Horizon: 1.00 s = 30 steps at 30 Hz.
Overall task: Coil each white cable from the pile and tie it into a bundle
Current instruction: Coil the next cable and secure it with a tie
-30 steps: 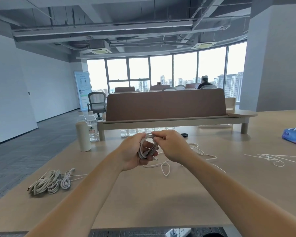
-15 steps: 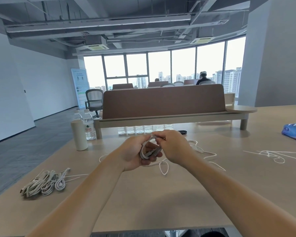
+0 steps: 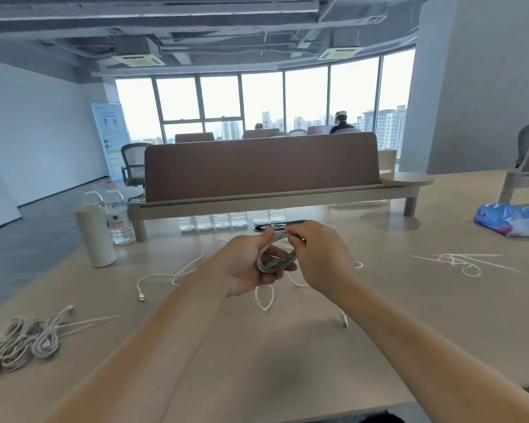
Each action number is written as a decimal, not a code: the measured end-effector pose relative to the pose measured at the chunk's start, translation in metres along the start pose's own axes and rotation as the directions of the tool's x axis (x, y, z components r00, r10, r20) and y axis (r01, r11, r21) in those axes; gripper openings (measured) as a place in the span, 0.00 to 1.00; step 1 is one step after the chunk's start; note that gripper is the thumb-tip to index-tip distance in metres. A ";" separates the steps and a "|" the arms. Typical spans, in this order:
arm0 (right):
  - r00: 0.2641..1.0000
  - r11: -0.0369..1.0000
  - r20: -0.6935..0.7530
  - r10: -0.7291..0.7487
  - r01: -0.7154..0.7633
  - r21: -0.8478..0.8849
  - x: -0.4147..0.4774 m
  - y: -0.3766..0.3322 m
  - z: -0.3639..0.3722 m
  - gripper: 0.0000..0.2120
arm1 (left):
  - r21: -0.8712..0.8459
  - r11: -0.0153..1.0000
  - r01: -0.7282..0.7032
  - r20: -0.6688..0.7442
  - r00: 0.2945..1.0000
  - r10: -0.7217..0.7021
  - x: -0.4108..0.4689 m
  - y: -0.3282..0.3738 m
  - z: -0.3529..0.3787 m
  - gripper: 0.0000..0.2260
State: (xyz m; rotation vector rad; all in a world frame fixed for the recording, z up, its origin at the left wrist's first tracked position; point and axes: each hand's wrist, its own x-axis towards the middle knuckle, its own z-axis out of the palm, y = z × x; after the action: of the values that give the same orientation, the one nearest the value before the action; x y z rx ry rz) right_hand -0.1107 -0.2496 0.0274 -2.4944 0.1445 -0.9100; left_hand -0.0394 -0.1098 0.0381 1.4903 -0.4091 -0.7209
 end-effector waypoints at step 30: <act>0.719 0.696 -0.167 0.674 -0.695 -0.182 0.000 0.345 -0.130 0.10 | 0.113 0.993 0.027 0.214 0.976 -0.051 0.222 -0.027 0.262 0.18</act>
State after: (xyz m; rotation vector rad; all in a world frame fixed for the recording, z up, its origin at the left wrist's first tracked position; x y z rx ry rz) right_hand -0.1710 -0.6049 -0.0482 -2.2822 1.1989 -0.6872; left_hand -0.0532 -0.4503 -0.0107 1.5309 -0.5945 -0.9085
